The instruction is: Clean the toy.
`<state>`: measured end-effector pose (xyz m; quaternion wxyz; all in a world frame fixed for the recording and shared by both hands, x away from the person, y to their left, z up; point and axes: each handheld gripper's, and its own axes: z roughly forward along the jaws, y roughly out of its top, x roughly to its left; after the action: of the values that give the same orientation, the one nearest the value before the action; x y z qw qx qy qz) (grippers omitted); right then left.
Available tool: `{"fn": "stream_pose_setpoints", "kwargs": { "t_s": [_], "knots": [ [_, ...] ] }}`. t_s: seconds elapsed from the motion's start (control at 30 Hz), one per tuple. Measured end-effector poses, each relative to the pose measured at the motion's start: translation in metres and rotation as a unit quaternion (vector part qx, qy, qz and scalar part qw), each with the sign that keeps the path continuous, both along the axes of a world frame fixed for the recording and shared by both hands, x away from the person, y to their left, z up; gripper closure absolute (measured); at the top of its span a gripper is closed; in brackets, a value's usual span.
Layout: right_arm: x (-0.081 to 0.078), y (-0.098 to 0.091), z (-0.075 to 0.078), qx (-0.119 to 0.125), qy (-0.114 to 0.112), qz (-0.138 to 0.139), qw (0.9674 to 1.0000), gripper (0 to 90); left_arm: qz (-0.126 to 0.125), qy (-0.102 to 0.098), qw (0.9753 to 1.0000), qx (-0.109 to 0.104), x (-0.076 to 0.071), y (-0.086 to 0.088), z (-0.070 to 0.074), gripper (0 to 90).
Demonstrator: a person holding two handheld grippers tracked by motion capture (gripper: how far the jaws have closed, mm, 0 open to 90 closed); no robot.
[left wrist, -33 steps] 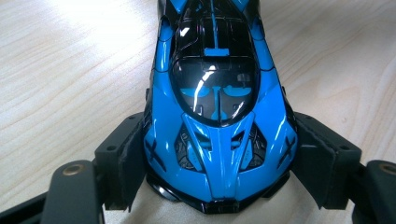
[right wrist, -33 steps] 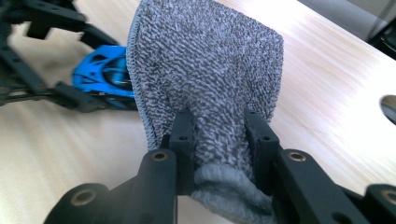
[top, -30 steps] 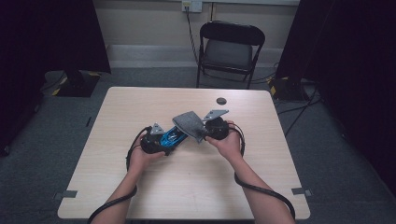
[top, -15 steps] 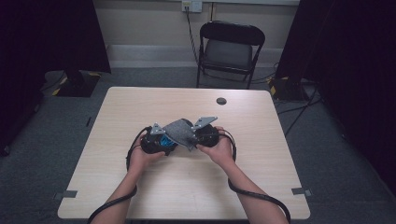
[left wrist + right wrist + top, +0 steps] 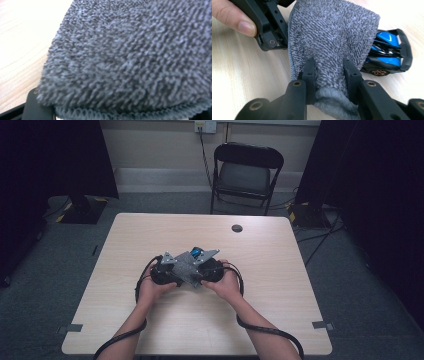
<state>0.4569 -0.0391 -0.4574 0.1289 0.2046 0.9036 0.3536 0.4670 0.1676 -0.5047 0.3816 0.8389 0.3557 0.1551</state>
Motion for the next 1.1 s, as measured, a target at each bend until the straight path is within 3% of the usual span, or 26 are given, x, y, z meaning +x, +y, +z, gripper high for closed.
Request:
{"fn": "stream_pose_setpoints", "kwargs": {
  "t_s": [0.37, 0.77, 1.1],
  "knots": [
    [0.010, -0.002, -0.008, -0.003, 0.018, -0.016, 0.9997, 68.6, 0.000, 0.000, 1.0000, 0.000, 0.000, 0.000, 0.000, 25.3],
    [0.023, -0.009, -0.008, -0.034, 0.014, -0.040, 0.9985, 68.5, -0.004, 0.002, 1.0000, 0.003, 0.000, 0.000, 0.000, 25.3],
    [0.033, -0.013, -0.005, -0.040, 0.012, -0.057, 0.9975, 68.5, -0.004, 0.003, 1.0000, 0.003, 0.000, 0.000, 0.000, 25.3]
  ]
}}
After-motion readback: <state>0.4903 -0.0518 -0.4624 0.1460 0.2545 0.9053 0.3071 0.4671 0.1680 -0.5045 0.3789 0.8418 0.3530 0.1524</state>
